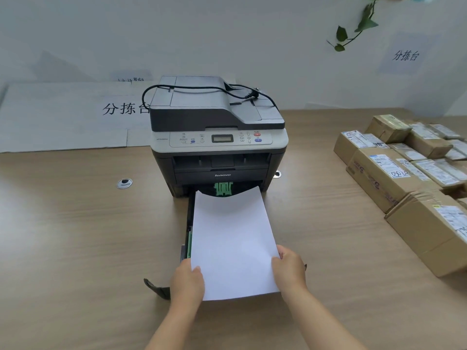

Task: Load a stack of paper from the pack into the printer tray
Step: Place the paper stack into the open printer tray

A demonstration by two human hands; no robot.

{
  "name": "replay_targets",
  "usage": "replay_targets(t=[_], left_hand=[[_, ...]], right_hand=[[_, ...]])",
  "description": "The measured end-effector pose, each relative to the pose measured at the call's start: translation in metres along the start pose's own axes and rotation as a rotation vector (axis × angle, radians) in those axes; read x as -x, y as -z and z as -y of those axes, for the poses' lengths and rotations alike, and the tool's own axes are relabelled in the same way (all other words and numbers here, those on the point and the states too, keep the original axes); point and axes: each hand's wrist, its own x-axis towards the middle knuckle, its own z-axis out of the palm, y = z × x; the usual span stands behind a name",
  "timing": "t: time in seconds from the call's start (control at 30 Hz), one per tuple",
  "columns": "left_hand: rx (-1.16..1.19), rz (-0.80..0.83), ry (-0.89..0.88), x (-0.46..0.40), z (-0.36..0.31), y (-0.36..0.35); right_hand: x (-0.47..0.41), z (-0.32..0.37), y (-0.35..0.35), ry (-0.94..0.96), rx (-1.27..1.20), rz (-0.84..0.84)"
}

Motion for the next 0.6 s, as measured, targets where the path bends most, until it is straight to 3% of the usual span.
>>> replay_targets(t=[0.6], left_hand=[[0.004, -0.01, 0.043, -0.045, -0.019, -0.014]], right_hand=[[-0.055, 0.006, -0.021, -0.114, -0.031, 0.065]])
